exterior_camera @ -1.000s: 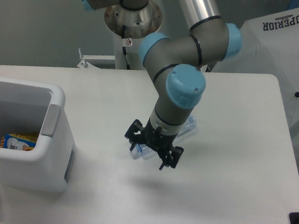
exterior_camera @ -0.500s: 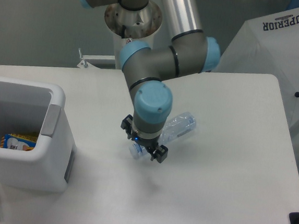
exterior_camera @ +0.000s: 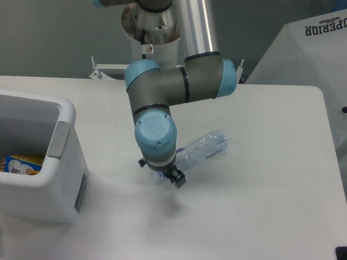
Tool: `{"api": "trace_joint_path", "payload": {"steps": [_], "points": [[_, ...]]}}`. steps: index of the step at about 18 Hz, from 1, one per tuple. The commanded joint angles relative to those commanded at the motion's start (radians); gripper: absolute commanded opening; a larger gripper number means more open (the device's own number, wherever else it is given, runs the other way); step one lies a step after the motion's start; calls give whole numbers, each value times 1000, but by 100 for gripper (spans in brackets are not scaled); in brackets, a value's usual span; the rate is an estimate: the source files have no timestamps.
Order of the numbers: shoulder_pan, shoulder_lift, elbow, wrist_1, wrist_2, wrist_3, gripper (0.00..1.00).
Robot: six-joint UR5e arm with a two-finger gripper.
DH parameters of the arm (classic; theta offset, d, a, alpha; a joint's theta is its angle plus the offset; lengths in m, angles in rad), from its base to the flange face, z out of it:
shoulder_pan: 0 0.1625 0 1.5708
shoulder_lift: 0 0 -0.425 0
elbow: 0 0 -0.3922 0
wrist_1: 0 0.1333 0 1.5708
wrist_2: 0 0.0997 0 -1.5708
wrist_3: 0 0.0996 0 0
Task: Place the trash in the trash can
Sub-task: 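Lower the gripper and grasp the bottle near its cap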
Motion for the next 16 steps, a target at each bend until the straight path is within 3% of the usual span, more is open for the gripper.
{"api": "trace_joint_path", "payload": {"steps": [3, 12, 16], "points": [[-12, -17, -9, 43, 22, -5, 100], [-14, -35, -20, 60, 49, -21, 98], [-15, -43, -26, 104, 55, -44, 60]]}}
